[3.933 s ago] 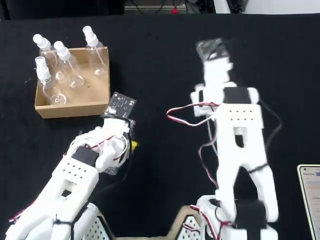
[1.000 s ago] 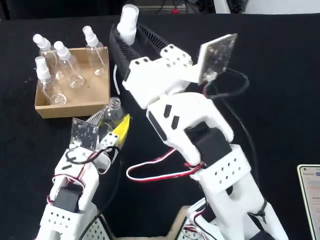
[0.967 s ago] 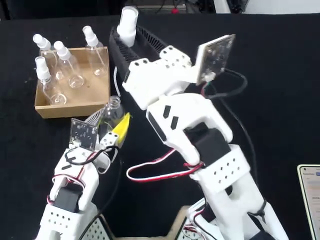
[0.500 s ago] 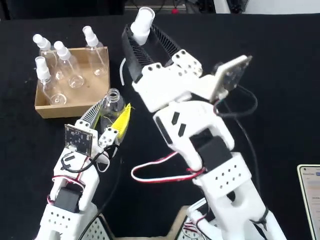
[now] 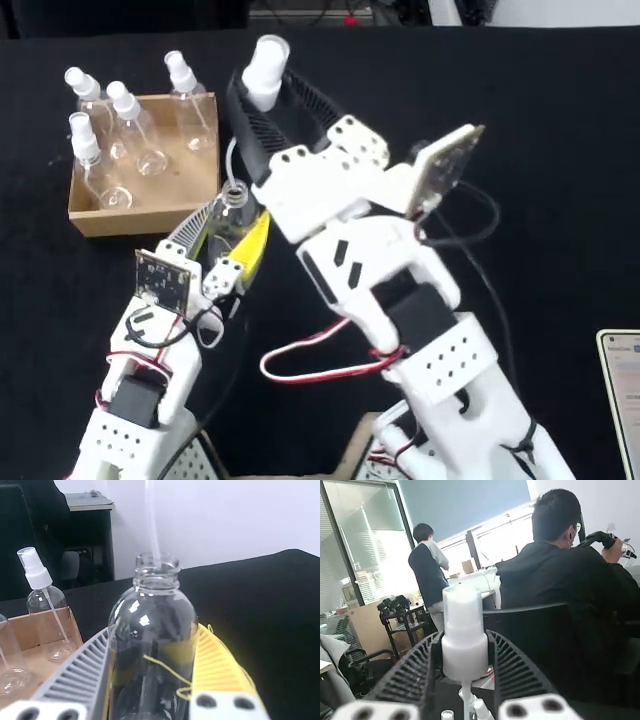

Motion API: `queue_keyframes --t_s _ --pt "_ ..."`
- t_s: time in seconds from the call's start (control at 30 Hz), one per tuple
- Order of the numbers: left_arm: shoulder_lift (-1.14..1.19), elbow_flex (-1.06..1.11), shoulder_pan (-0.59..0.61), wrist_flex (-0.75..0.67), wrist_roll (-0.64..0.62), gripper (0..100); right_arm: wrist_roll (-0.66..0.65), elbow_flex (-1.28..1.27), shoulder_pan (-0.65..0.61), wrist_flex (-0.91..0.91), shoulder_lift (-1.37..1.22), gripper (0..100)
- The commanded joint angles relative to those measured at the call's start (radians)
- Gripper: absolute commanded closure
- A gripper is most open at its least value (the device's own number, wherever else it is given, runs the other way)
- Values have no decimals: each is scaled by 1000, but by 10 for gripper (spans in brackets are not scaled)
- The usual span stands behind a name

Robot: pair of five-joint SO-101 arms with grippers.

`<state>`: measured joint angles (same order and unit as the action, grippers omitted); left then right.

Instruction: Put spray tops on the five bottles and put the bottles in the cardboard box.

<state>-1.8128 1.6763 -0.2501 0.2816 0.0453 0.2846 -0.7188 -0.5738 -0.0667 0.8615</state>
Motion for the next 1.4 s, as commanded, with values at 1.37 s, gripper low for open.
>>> queue_keyframes --t_s 1.37 --pt "-6 22 -12 12 -5 962 -253 -236 -129 -143 162 973"
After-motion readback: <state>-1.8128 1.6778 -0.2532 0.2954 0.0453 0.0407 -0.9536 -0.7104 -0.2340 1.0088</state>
